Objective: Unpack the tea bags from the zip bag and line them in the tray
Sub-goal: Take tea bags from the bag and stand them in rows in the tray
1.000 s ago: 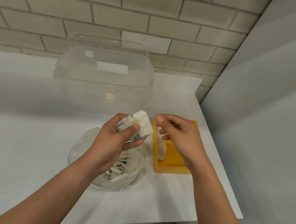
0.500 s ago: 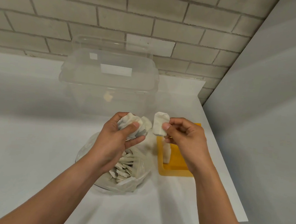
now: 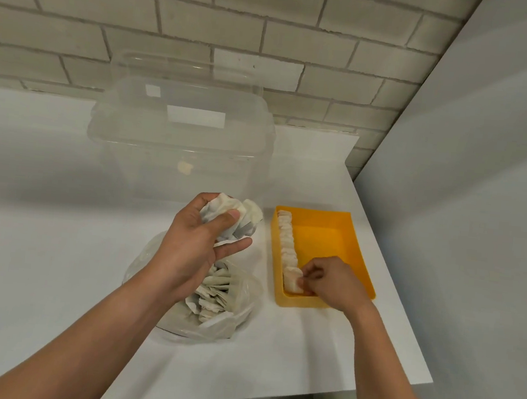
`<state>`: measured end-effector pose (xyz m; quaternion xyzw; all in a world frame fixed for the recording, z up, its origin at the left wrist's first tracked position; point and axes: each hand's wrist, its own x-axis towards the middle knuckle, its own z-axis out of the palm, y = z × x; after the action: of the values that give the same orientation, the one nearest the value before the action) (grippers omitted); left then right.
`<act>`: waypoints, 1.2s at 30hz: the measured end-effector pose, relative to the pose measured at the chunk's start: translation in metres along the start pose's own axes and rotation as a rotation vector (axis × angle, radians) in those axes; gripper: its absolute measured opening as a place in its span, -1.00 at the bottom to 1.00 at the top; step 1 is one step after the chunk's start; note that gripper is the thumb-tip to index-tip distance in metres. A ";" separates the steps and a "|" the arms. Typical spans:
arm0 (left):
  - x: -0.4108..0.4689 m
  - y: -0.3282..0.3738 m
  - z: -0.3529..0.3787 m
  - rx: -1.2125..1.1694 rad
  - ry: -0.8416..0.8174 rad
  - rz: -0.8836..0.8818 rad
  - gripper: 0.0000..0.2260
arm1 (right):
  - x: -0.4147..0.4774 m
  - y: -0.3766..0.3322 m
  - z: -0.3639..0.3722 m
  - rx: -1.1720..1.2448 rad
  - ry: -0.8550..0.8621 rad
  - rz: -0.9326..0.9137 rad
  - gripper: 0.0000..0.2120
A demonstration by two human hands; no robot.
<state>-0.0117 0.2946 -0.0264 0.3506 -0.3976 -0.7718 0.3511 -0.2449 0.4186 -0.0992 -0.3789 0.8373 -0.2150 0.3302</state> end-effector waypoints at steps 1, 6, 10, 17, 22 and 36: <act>0.000 0.000 0.001 -0.003 -0.005 -0.001 -0.84 | 0.002 -0.001 0.003 -0.004 0.011 0.002 -0.93; 0.000 -0.003 0.003 0.005 -0.005 -0.005 -0.83 | 0.011 0.003 0.017 -0.040 0.095 0.008 -0.86; -0.001 -0.002 0.003 0.005 0.005 0.004 -0.85 | 0.014 0.005 0.016 -0.115 0.124 0.073 -0.72; -0.001 -0.003 0.005 0.016 0.001 -0.010 -0.82 | 0.021 -0.005 0.021 -0.317 0.006 0.188 -0.57; -0.004 -0.004 0.003 0.010 0.003 -0.028 -0.82 | 0.024 -0.008 0.026 -0.338 0.036 0.189 -0.58; -0.009 -0.007 0.006 0.057 -0.100 -0.043 -0.84 | -0.044 -0.099 -0.013 0.573 0.059 -0.317 -0.78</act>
<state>-0.0137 0.3070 -0.0275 0.3300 -0.4289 -0.7840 0.3040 -0.1833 0.3926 -0.0125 -0.3900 0.6827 -0.5014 0.3613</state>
